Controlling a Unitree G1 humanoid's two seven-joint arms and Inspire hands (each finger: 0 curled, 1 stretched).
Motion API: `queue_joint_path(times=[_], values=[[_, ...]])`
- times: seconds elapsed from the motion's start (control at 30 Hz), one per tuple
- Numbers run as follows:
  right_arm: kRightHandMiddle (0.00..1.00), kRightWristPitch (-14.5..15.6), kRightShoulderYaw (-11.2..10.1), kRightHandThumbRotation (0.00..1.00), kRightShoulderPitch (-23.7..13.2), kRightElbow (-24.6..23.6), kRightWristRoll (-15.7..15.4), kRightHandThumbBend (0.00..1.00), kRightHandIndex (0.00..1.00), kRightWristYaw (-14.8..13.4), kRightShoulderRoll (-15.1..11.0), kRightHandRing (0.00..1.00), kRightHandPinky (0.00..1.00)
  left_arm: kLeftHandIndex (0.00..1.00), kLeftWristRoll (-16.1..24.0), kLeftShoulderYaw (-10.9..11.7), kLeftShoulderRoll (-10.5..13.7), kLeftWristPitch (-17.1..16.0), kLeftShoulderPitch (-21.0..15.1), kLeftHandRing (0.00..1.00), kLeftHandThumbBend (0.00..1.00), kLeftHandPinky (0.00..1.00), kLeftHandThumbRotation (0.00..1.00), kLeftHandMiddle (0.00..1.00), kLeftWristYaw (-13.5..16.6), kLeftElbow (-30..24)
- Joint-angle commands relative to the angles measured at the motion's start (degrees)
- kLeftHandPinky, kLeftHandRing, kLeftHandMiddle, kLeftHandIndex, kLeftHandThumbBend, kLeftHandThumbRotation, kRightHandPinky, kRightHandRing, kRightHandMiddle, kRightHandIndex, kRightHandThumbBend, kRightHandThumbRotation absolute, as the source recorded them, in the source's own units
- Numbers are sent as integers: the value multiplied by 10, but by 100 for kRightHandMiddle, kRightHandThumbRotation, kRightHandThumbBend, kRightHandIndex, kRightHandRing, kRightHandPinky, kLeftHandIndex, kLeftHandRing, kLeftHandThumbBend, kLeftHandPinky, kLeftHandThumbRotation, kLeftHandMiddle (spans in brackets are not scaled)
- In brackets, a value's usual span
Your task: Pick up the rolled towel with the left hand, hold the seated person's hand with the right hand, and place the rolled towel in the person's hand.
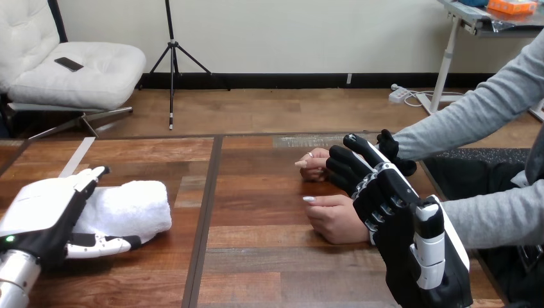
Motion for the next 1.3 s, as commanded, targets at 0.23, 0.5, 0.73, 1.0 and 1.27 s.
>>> queue_joint_path(times=[0.23,0.5,0.73,1.0,1.27], values=[[89,-6,-9,95,-23,-27,8,82,90,3,-4,91,91,91,1,-13,23,20,-54,90,97,90,58,92,4,-8],[89,-5,-10,95,-25,-26,11,82,90,6,-4,91,91,92,-1,-20,20,20,-61,91,96,91,56,92,16,13],[89,-6,-12,95,-27,-23,13,83,90,11,-5,90,90,91,16,-34,18,27,-70,91,96,91,54,92,53,34],[89,-7,-15,96,-26,-26,5,83,90,8,-4,90,89,90,39,-52,16,45,-78,91,97,90,53,92,98,44],[88,-7,-17,97,-25,-28,3,84,89,8,-3,90,87,91,43,-67,13,66,-89,92,97,90,54,93,105,52]])
